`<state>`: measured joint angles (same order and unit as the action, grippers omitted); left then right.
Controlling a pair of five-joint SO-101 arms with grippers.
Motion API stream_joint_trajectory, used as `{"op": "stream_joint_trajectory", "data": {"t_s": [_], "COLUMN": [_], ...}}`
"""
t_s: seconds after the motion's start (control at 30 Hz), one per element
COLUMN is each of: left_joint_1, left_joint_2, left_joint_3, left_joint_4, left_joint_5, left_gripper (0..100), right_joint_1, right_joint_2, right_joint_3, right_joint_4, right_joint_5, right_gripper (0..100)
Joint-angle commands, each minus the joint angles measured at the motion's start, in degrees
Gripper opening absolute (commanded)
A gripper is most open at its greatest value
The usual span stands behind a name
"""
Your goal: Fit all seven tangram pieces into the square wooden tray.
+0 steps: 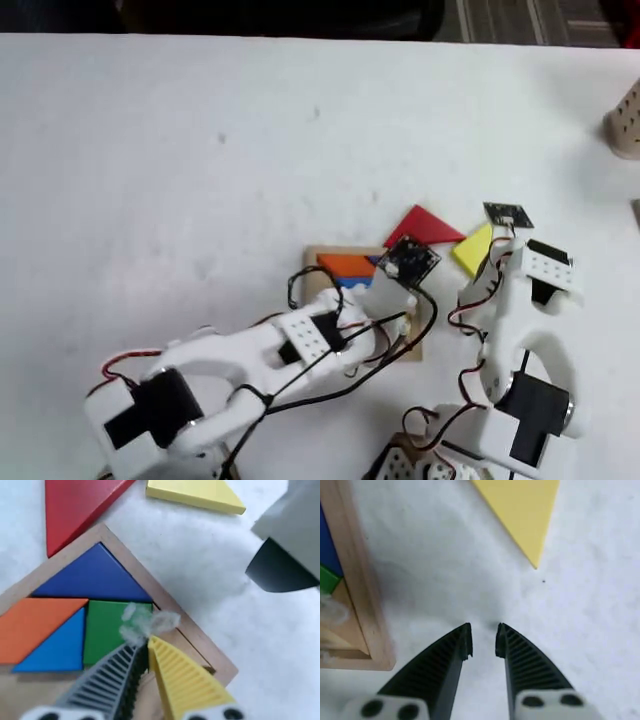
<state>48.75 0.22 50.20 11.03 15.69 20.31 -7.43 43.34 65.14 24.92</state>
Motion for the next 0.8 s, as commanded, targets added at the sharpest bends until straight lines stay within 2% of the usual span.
{"op": "stream_joint_trajectory", "data": {"t_s": [0.0,0.2,0.33,0.4,0.53,0.77], "left_joint_1": [0.31,0.22,-1.54,-3.82,-6.81,-8.84], "left_joint_2": [-1.1,-12.79,-19.65,-19.82,-18.59,-6.46], "left_joint_3": [-2.55,4.66,7.91,7.82,7.12,-1.85], "left_joint_4": [0.18,0.26,7.56,10.46,10.73,16.53], "left_joint_5": [0.0,0.0,0.0,0.0,0.0,0.0], "left_gripper": [2,2,2,2,2,2], "right_joint_1": [0.66,0.66,0.66,0.66,0.66,0.66], "right_joint_2": [-0.22,-0.22,-0.22,-0.22,-0.22,-0.22], "right_joint_3": [-1.76,-1.76,-1.76,-1.58,-1.58,-1.58], "right_joint_4": [-0.57,-0.57,-0.57,-1.1,-1.1,-1.19], "right_joint_5": [0.97,0.97,0.97,0.88,0.79,0.79], "right_gripper": [7.7,7.7,7.7,7.7,7.7,7.7]}}
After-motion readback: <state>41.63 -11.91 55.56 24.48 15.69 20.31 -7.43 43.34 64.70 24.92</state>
